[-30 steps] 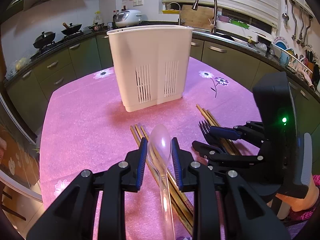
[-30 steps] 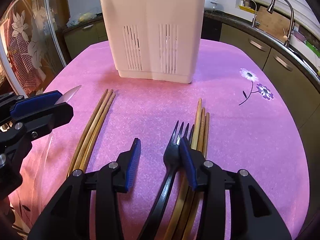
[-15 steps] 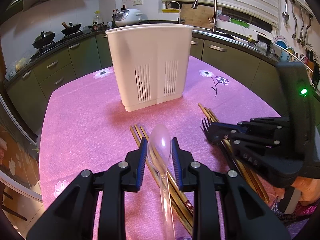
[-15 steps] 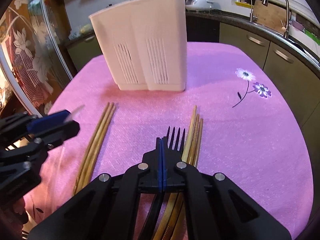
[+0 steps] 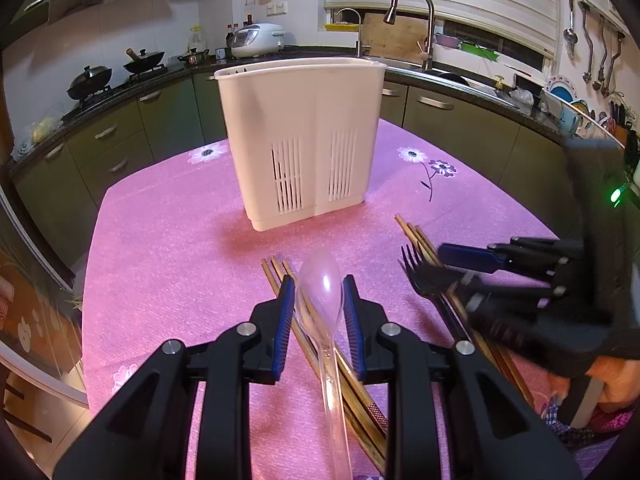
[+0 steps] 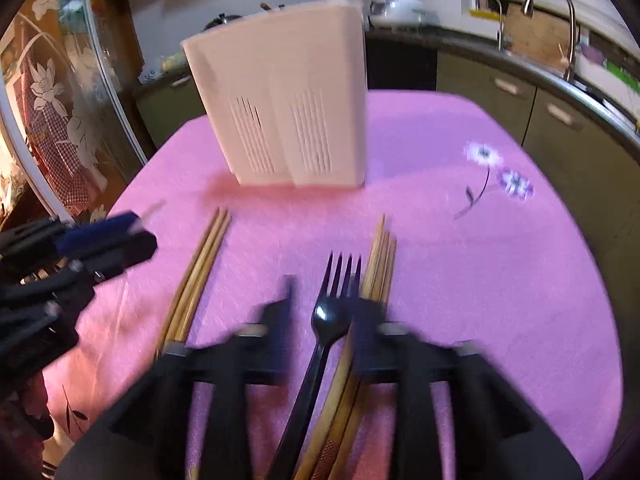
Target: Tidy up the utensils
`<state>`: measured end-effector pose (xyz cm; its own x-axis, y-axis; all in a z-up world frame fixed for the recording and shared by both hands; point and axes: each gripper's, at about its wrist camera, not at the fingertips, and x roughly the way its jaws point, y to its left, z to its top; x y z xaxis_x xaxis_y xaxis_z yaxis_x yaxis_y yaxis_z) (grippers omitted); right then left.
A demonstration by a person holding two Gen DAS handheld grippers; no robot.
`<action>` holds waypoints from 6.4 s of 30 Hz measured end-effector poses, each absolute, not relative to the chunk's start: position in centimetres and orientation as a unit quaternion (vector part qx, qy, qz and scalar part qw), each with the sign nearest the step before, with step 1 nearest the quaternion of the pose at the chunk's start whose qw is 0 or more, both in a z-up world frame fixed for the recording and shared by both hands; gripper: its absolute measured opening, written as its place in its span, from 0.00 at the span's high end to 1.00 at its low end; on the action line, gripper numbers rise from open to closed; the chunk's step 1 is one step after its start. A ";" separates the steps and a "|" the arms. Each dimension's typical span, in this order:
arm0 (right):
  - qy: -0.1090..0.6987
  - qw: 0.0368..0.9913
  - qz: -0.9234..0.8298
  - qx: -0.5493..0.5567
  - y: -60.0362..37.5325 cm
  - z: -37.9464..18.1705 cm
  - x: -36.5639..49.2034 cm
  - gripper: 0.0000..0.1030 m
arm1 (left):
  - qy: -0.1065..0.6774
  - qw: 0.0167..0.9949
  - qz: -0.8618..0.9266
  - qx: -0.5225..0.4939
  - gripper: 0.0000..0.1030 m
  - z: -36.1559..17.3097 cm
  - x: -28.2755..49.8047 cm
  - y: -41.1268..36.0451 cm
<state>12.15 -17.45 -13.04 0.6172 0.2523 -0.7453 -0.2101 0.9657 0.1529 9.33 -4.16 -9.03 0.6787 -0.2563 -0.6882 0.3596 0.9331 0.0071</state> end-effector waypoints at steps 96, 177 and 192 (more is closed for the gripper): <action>0.275 0.944 0.176 0.045 -18.9 -1.3 11.0 0.75 | 0.426 0.814 -0.318 0.235 0.71 -14.1 12.4 -7.5; 0.017 0.994 0.100 0.032 -16.9 7.3 28.1 0.75 | 0.350 0.920 -0.175 0.025 0.67 -2.7 12.8 -0.2; 0.050 0.994 0.094 0.020 -16.0 1.4 28.4 0.75 | 0.366 0.915 -0.168 0.013 0.67 -4.6 14.2 -0.1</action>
